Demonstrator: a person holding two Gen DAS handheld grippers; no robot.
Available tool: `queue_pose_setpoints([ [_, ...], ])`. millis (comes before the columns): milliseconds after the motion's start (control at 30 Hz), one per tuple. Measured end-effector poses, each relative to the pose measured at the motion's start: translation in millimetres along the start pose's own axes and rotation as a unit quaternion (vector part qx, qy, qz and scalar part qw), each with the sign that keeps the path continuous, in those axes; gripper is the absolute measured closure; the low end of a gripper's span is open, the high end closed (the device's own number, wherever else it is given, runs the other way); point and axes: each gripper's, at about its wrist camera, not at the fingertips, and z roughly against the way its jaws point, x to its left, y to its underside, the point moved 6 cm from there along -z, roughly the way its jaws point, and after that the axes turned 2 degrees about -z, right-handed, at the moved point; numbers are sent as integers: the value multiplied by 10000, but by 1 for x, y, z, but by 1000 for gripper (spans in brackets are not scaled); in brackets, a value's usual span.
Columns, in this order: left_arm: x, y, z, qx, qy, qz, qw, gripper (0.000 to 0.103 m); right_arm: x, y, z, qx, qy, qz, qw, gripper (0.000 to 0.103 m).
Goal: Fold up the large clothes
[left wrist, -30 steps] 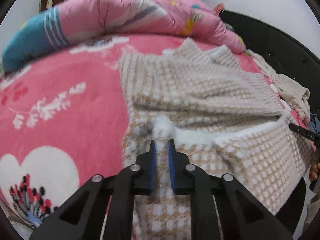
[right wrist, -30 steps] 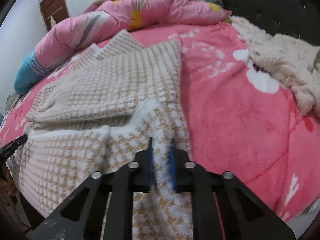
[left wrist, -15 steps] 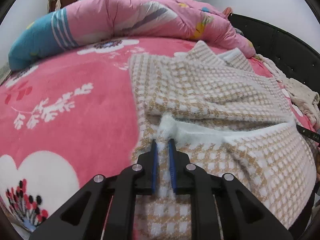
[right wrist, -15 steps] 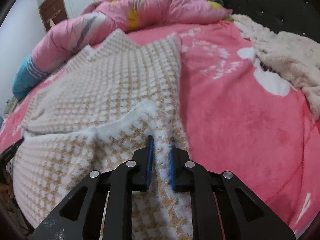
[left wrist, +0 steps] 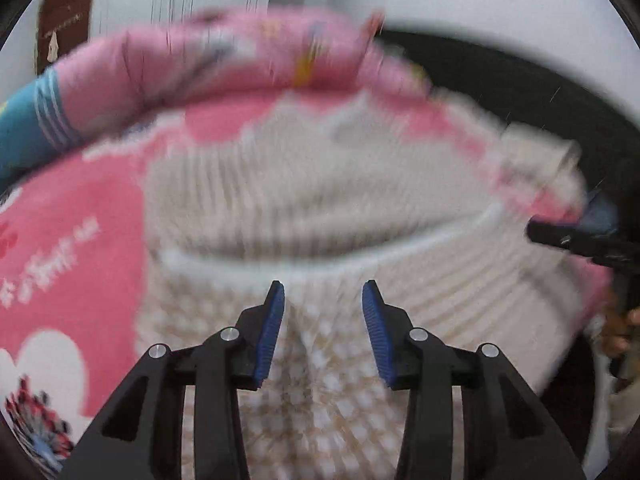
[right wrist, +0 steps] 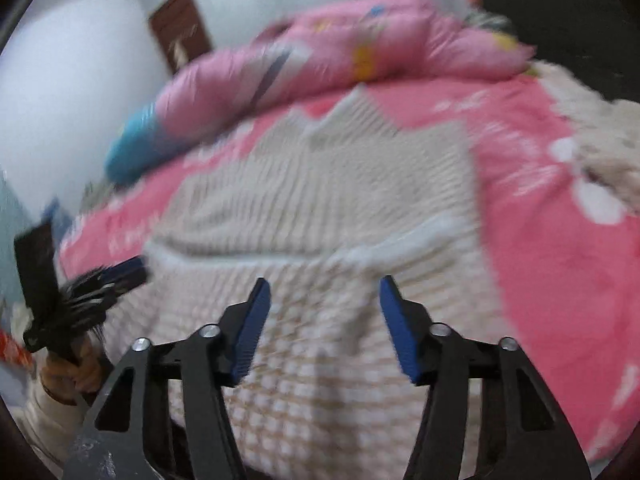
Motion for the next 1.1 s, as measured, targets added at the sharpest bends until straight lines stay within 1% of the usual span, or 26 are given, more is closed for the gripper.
queue_pose_setpoints([
  [33,5,8,-20,162,62,154,9997,61,-4,8,-27,227,199,46,9995,56],
  [67,11,11,-24,4,222,351,9991,61,-9,10,-41,207,165,-19,9996,56],
  [133,14,7,-18,-8,291,418,9987,61,-12,4,-37,206,-55,-288,9994,56],
  [200,13,3,-3,-36,92,382,9992,61,-13,-2,-24,255,56,-454,9986,62],
  [233,13,0,10,-159,-72,315,9994,62,-11,-3,-15,236,159,-429,9987,62],
  [267,10,-2,23,-333,-11,260,9991,63,-6,-4,-3,142,171,-351,9991,62],
  [300,9,-5,31,-474,137,233,9985,63,-2,-3,4,83,109,-284,9995,62],
  [333,1,-7,44,-656,405,170,9969,63,5,-4,10,32,8,-200,9998,62],
  [400,-15,-9,50,-721,798,5,9942,63,21,-5,9,38,-124,-14,9999,62],
  [433,-28,-9,46,-657,946,-118,9933,63,27,-5,0,88,-71,111,9999,62],
  [467,-39,-8,32,-476,892,-238,9946,63,27,-8,-10,167,52,175,9997,62],
  [500,-44,-8,16,-265,748,-303,9964,63,26,-5,-26,313,258,219,9989,62],
  [533,-45,-2,-9,108,494,-285,9983,61,21,-1,-55,509,489,255,9972,60],
  [567,-41,2,-26,202,449,-129,9987,61,22,2,-67,537,483,220,9971,59],
  [600,-37,2,-32,132,503,7,9986,61,20,1,-72,531,426,151,9976,58],
  [667,-32,0,-29,44,614,151,9980,61,20,-5,-62,570,315,-31,9979,59],
  [700,-32,-3,-21,8,546,171,9984,61,20,-7,-54,555,311,-70,9980,59],
  [767,-31,-4,2,-180,289,83,9994,61,28,-8,-20,331,315,47,9989,61],
  [800,-30,-2,13,-275,293,57,9992,62,34,-6,-10,235,265,119,9993,61],
  [867,-34,-2,41,-579,676,9,9960,62,52,5,16,48,70,426,9991,61],
  [933,-44,2,54,-711,831,-208,9938,62,64,18,22,85,84,804,9967,61],
  [967,-50,9,53,-614,781,-340,9945,62,66,24,16,185,208,940,9952,61],
  [1000,-54,13,40,-400,599,-374,9967,62,66,33,4,352,388,1010,9935,61],
  [1033,-51,19,22,-76,394,-332,9986,61,62,41,-18,506,550,995,9922,61],
  [1067,-48,27,-1,254,366,-169,9989,61,62,45,-34,543,630,1004,9915,60],
  [1100,-45,30,-8,209,392,-40,9990,61,60,46,-42,480,688,1038,9911,59],
])
